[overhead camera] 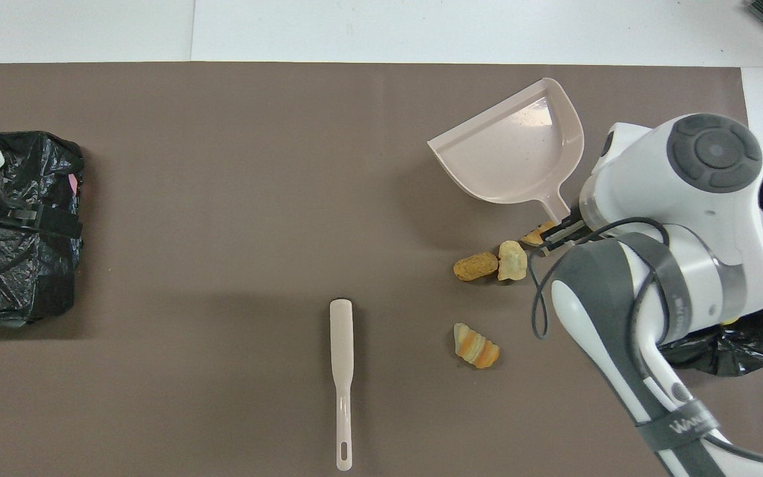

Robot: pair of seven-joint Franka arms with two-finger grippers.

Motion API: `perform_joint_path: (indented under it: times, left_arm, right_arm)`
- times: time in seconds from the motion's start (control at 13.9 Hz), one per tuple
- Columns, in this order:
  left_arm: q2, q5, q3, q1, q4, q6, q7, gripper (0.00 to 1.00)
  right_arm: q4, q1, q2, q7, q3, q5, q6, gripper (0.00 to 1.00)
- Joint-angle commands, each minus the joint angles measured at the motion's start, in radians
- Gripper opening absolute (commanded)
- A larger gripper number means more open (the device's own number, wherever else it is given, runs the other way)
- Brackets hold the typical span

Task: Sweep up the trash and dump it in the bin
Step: 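Return the dustpan to the table center with the right gripper, then grasp the dustpan with the left gripper while the right gripper grasps the brush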

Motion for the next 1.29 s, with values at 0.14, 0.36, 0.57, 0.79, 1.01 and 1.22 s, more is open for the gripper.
perform_joint_path:
  times: [0.14,0.36,0.57,0.79,1.01,1.22]
  left_arm:
    - [0.011,-0.011,0.002,0.003,0.015,-0.005,-0.003,1.00]
    - [0.008,-0.009,0.002,0.003,0.009,-0.005,-0.003,1.00]
    - [0.008,-0.009,0.002,0.003,0.009,-0.005,-0.003,1.00]
    - [0.006,-0.009,0.004,0.003,0.006,-0.005,-0.003,1.00]
    - [0.006,-0.011,0.004,0.003,0.004,-0.005,-0.003,1.00]
    - [0.006,-0.009,0.004,0.003,0.004,0.001,-0.001,1.00]
  right_arm:
    - [0.112,0.186,0.142,0.438,-0.005,0.075,0.081,0.00]
    - [0.242,0.309,0.286,0.673,-0.005,0.067,0.109,0.00]
    - [0.393,0.389,0.445,0.845,-0.005,0.067,0.164,0.00]
    - [0.427,0.424,0.518,0.893,-0.005,0.069,0.241,0.00]
    - [0.425,0.426,0.536,0.893,-0.005,0.061,0.261,0.66]
    - [0.421,0.413,0.488,0.880,-0.006,0.064,0.246,1.00]
